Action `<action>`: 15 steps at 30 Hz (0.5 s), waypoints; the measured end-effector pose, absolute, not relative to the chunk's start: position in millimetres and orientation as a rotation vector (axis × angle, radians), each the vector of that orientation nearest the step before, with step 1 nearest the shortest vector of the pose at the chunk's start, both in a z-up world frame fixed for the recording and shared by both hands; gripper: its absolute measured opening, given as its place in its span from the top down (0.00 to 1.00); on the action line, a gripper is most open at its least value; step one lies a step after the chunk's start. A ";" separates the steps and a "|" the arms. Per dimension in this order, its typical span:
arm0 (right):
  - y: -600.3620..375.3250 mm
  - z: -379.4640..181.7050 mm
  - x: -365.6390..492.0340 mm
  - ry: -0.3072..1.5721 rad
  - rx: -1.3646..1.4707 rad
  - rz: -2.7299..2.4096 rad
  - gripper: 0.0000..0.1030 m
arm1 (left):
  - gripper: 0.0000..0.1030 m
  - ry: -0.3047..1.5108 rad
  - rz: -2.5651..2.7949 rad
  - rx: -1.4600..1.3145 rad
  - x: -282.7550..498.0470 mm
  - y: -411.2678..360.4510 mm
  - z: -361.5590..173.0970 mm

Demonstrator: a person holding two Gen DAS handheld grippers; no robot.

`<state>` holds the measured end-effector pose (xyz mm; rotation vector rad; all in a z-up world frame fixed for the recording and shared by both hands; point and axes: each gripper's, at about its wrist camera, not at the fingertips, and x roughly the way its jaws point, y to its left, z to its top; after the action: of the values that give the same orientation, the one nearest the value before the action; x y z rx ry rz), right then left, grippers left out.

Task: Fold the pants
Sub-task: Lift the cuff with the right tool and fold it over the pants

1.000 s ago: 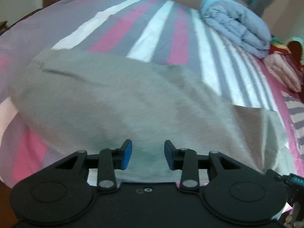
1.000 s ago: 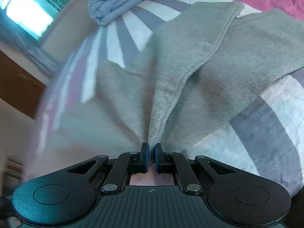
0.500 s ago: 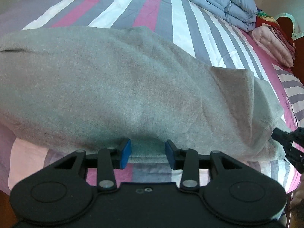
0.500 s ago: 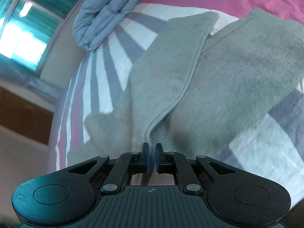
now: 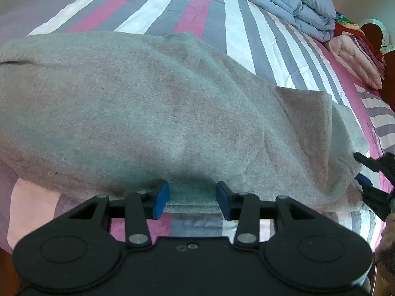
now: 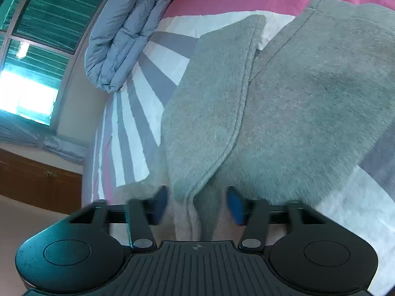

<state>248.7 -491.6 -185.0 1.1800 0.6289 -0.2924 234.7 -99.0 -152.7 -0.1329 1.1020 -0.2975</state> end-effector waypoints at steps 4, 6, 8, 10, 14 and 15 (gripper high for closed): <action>-499.1 -190.0 256.8 0.592 1.243 -0.321 0.78 | 0.65 1.101 -0.302 -0.128 235.1 -99.9 -153.2; -502.3 -191.6 260.6 0.579 1.263 -0.330 0.78 | 0.64 1.101 -0.303 -0.121 235.2 -101.2 -153.3; -505.1 -189.9 262.6 0.568 1.257 -0.341 0.79 | 0.64 1.101 -0.304 -0.117 235.6 -102.0 -153.1; -504.2 -176.1 257.2 0.536 1.185 -0.362 0.96 | 0.64 1.100 -0.307 -0.116 235.7 -102.4 -153.3; -486.1 -131.0 227.9 0.439 0.959 -0.349 0.96 | 0.63 1.099 -0.312 -0.112 235.7 -102.9 -153.6; -480.2 -121.6 219.4 0.422 0.905 -0.338 0.96 | 0.63 1.098 -0.314 -0.111 235.9 -102.9 -153.8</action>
<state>219.4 -480.2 -121.6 0.9052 0.4217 -0.3384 235.9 -102.9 -153.8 -0.1106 1.0982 -0.3141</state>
